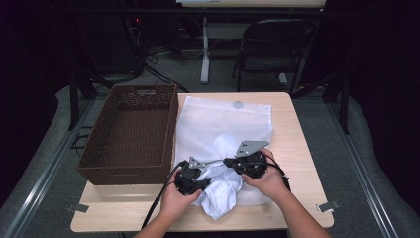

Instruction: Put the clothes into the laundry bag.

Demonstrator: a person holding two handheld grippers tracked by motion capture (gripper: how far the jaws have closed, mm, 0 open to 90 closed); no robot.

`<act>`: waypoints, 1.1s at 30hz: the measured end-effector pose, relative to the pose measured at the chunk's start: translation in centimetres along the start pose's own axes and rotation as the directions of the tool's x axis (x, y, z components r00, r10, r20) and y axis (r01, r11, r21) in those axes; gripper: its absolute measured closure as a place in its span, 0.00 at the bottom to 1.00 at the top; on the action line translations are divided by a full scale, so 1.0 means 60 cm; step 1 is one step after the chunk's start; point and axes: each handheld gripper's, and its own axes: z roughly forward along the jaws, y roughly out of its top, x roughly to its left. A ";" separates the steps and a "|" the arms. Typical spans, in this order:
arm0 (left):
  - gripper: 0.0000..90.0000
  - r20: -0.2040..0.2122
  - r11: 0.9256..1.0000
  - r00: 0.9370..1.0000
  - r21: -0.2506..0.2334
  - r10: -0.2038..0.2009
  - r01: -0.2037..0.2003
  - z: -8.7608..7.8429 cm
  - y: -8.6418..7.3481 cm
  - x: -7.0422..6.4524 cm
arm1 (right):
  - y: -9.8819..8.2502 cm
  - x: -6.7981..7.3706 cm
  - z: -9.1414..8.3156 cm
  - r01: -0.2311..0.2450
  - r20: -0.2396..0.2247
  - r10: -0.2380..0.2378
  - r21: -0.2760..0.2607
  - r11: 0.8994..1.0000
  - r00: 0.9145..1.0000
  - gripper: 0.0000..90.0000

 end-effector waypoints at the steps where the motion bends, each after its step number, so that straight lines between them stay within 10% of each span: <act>1: 0.79 0.000 1.000 1.000 0.000 0.002 -0.002 -0.001 0.001 -0.001 | 0.000 0.001 0.000 -0.001 0.000 0.001 0.000 1.000 1.000 0.98; 33: 0.81 -0.023 0.998 0.999 -0.047 -0.039 0.038 -0.003 0.047 -0.013 | 0.008 0.006 -0.007 0.010 -0.007 -0.010 -0.022 1.000 1.000 0.99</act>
